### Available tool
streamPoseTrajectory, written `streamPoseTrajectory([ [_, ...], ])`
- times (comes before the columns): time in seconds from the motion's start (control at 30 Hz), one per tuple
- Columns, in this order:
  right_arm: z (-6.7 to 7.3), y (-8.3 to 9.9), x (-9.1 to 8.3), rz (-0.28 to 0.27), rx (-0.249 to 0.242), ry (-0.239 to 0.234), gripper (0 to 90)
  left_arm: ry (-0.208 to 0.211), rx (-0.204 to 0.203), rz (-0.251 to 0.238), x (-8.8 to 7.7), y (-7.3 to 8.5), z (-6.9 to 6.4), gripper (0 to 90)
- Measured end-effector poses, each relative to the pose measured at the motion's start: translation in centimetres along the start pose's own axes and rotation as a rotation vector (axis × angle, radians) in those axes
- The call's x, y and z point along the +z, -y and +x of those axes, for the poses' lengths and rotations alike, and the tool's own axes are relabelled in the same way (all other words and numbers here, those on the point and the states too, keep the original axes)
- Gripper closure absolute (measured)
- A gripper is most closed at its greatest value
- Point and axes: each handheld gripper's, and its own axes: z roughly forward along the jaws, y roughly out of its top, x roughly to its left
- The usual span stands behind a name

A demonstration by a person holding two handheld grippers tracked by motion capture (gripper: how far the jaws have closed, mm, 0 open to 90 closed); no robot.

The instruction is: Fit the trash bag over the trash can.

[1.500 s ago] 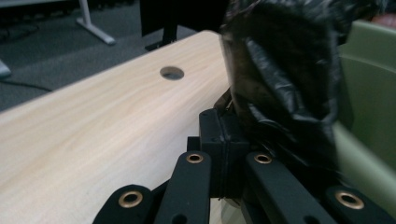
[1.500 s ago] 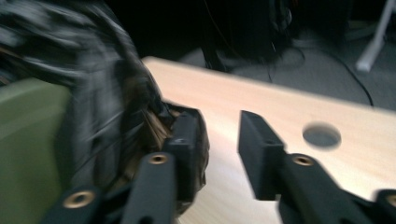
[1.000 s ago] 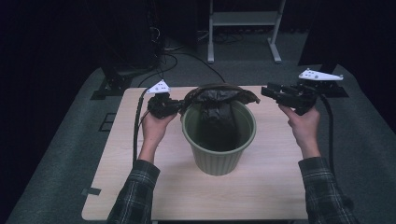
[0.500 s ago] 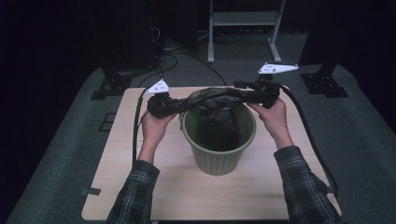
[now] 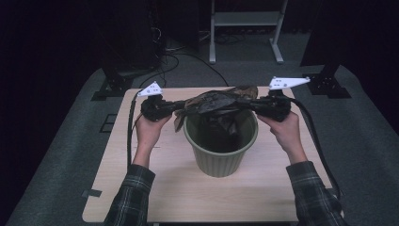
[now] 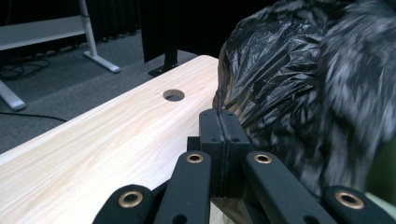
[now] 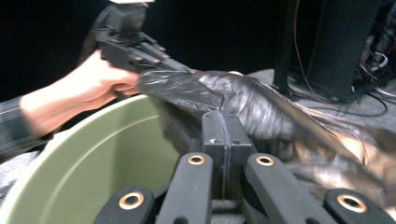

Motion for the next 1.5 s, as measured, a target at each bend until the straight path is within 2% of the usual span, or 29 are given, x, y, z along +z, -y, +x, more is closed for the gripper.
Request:
streamPoseTrajectory([
  [0.13, 1.0, 1.2, -2.7, -0.013, -0.022, -0.040, 90.0, 0.014, -0.011, -0.004, -0.5, 0.1, -0.2, 89.6],
  [0.23, 1.4, 2.2, -4.1, -0.003, -0.029, -0.037, 90.0, 0.005, -0.004, 0.012, -0.7, 0.1, -0.4, 89.6],
  [0.4, 0.9, 4.6, -6.1, -0.020, 0.014, -0.047, 90.0, -0.013, -0.010, 0.016, -1.2, 0.1, -0.3, 89.6],
  [0.53, 0.8, 5.8, -7.9, -0.038, 0.032, -0.046, 90.0, -0.052, -0.016, 0.028, -1.9, 0.2, 0.3, 89.6],
  [0.63, 0.6, 6.5, -9.2, -0.055, 0.043, -0.033, 90.0, -0.052, -0.034, 0.018, -2.4, 0.4, 0.6, 89.6],
  [0.8, 0.0, 7.9, -10.2, -0.044, 0.065, -0.015, 90.0, -0.089, -0.043, 0.031, -3.3, 0.8, 0.8, 89.6],
  [0.93, -0.5, 9.2, -10.5, -0.031, 0.093, -0.008, 90.0, -0.109, -0.062, 0.020, -4.1, 1.2, 1.2, 89.7],
  [1.0, -0.6, 9.8, -10.5, -0.023, 0.102, -0.007, 90.0, -0.096, -0.064, 0.003, -4.3, 1.3, 1.4, 89.6],
  [1.03, -0.6, 9.9, -10.5, -0.023, 0.101, -0.014, 89.1, -0.091, -0.050, -0.002, -4.4, 1.3, 1.3, 89.6],
  [1.1, -0.4, 9.5, -10.5, -0.040, 0.097, -0.014, 72.7, -0.065, -0.027, -0.016, -4.4, 1.2, 1.1, 89.6],
  [1.17, -0.3, 8.6, -10.8, -0.079, 0.094, -0.023, 65.3, -0.058, -0.012, -0.021, -4.3, 1.0, 0.8, 89.6],
  [1.23, 0.0, 7.6, -10.9, -0.103, 0.077, -0.021, 62.8, -0.045, -0.005, -0.042, -4.2, 0.8, 0.6, 89.6],
  [1.37, 0.2, 5.1, -10.7, -0.115, 0.045, 0.004, 60.0, -0.038, 0.005, -0.040, -4.0, 0.4, 0.3, 89.6],
  [1.43, 0.1, 3.9, -10.0, -0.120, 0.029, 0.024, 58.0, -0.031, 0.010, -0.044, -3.9, 0.3, 0.1, 89.6],
  [1.5, -0.2, 2.5, -8.8, -0.102, 0.005, 0.053, 55.3, -0.027, 0.016, -0.040, -3.7, 0.1, -0.1, 89.6],
])
